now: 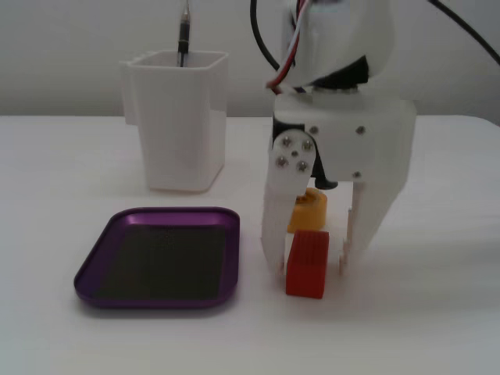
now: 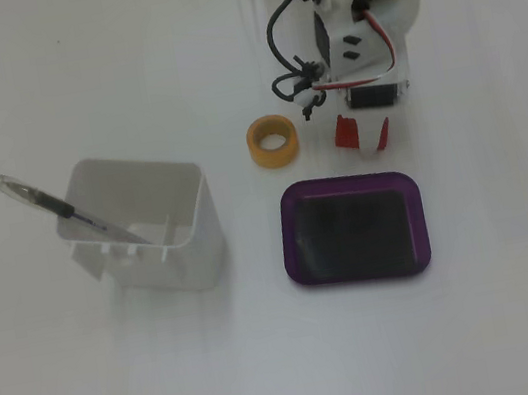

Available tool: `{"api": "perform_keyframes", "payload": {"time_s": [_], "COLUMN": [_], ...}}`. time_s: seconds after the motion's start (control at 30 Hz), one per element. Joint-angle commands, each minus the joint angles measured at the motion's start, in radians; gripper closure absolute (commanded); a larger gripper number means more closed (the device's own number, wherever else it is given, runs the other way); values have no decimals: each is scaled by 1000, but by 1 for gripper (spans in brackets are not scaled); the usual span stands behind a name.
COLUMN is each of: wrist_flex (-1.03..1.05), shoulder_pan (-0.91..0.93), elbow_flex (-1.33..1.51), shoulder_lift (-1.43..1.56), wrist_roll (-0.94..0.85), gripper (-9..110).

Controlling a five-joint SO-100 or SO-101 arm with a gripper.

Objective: Pick up the red cube and place it in the box.

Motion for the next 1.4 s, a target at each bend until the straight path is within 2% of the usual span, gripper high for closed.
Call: {"api": "perform_keyframes", "payload": {"time_s": [0.0,0.1,0.2,0.4,0.77,0.93,1.37], "wrist_flex": [-9,-9,-9,28,58,-8,9], "shoulder_pan": [-5,-5,-3,48,71,71,71], "elbow_flex": [-28,-29,-34,-66,-244,-376,-830], "shoulder_lift": [-3,-12,-8,15,245,129,-377], "wrist_roll": [-3,-8,-12,-112,-305,-311,-287], "gripper": [85,89,103,102,102,102,102]}}
